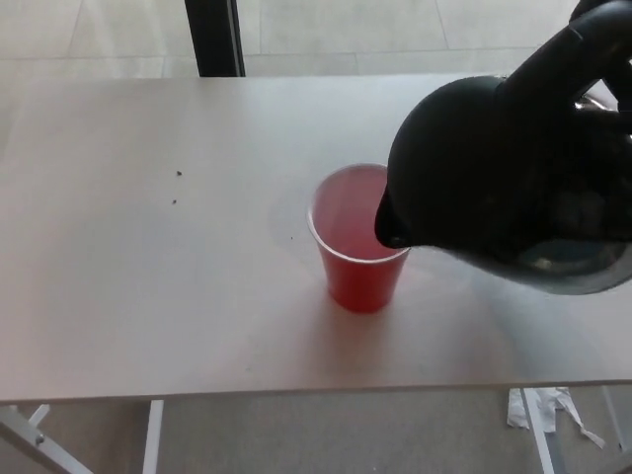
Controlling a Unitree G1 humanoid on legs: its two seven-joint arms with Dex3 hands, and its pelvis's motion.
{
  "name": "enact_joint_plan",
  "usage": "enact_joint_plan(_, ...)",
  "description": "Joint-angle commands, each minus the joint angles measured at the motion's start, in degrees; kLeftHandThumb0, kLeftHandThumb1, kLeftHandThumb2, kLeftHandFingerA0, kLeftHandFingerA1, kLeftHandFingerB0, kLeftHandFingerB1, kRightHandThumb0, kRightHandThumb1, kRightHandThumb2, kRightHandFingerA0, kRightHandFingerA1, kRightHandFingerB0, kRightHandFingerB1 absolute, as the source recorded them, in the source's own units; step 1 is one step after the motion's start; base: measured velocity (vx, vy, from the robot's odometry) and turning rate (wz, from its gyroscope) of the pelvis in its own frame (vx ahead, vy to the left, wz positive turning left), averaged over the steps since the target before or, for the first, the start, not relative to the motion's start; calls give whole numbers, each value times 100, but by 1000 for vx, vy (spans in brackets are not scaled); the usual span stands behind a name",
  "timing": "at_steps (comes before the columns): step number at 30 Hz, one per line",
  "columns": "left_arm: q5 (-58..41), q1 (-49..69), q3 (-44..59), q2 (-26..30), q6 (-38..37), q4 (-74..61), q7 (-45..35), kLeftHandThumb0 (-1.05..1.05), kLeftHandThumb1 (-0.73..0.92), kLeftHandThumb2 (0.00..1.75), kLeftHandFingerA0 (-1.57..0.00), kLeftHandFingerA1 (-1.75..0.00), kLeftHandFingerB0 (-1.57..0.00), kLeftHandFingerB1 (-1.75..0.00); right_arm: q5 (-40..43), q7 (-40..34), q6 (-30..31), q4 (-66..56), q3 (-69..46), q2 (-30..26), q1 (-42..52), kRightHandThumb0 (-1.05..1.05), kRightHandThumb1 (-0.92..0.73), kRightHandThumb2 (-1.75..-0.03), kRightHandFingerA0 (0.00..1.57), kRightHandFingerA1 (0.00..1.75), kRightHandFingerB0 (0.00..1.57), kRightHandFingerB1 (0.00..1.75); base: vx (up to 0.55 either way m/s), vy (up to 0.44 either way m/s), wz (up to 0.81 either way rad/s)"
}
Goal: The robot uses its right hand to lift up a kettle kept on the middle of the desk by its handle and tilt it into a glass kept next to it to pour out water
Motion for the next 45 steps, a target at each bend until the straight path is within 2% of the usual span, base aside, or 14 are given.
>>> enact_joint_plan(1, 90, 48, -6, 81, 153, -81, 72, -70, 84, 65, -66, -55, -39, -47, -69, -71, -152, 130, 0, 48, -312, -23, -29, -141, 100, 175, 90, 151, 0, 0, 0)
enact_joint_plan(13, 84, 14, -20, 94, 251, -145, 53, -70, 84, 65, -63, -55, -37, -47, -402, -324, -166, 566, 168, 83, -579, -25, -36, -120, 91, 175, 82, 149, 0, 0, 0)
enact_joint_plan(14, 84, -12, -19, 97, 299, -137, 73, -69, 84, 65, -66, -56, -37, -46, -424, -336, -120, 539, 186, 102, -593, -35, -37, -113, 118, 135, 99, 121, 0, 0, 0)
enact_joint_plan(15, 91, 0, -24, 87, 264, -143, 67, -69, 84, 65, -64, -56, -37, -46, -516, -333, -58, 507, 268, 71, -615, -27, -38, -122, 92, 174, 73, 145, 0, 0, 0)
enact_joint_plan(17, 103, 27, -24, 65, 272, -184, 98, -71, 85, 65, -65, -54, -38, -46, -600, -374, 26, 461, 340, 94, -642, -31, -35, -123, 90, 175, 76, 150, 0, 0, 0)
enact_joint_plan(18, 119, 60, -40, 63, 263, -221, 92, -71, 84, 65, -63, -55, -37, -47, -577, -358, 184, 456, 328, 137, -699, -29, -40, -116, 93, 175, 81, 101, 0, 0, 0)
enact_joint_plan(19, 72, 64, -7, 43, 293, -247, 88, -71, 84, 65, -63, -55, -37, -47, -524, -352, 295, 487, 284, 197, -757, -29, -40, -116, 93, 175, 81, 101, 0, 0, 0)
enact_joint_plan(28, 191, 37, -86, 102, 165, -99, 95, -74, 85, 65, -64, -54, -40, -46, -573, -370, 168, 652, 210, 284, -968, -31, -40, -111, 95, 175, 72, 165, 0, 0, 0)
enact_joint_plan(32, 106, 60, -40, 71, 261, -215, 70, -72, 85, 66, -61, -53, -37, -46, -738, -362, 227, 628, 365, 228, -1029, -29, -46, -98, 87, 175, 75, 150, 0, 0, 0)
enact_joint_plan(37, 81, 106, -23, 42, 298, -307, 75, -72, 85, 65, -63, -56, -38, -48, -869, -361, 430, 609, 480, 269, -1138, -28, -52, -96, 85, 164, 85, 80, 0, 0, 0)
enact_joint_plan(39, 79, 53, -18, 43, 307, -228, 102, -72, 84, 65, -64, -55, -39, -47, -895, -331, 410, 595, 519, 255, -1156, -25, -46, -110, 89, 175, 84, 130, 0, 0, 0)
enact_joint_plan(41, 147, 61, -63, 65, 133, -219, 79, -71, 85, 65, -64, -56, -38, -48, -910, -265, 279, 574, 578, 193, -1124, -27, -47, -110, 89, 175, 80, 132, 0, 0, 0)
enact_joint_plan(43, 155, 35, -68, 76, 195, -227, 111, -73, 85, 65, -65, -56, -39, -48, -914, -255, 399, 484, 602, 248, -1116, -29, -41, -116, 89, 175, 77, 128, 0, 0, 0)
enact_joint_plan(45, 69, -27, -11, 52, 250, -189, 111, -72, 83, 65, -64, -55, -38, -48, -1055, -262, 486, 354, 768, 261, -1116, -31, -49, -102, 85, 161, 74, 81, 0, 0, 0)
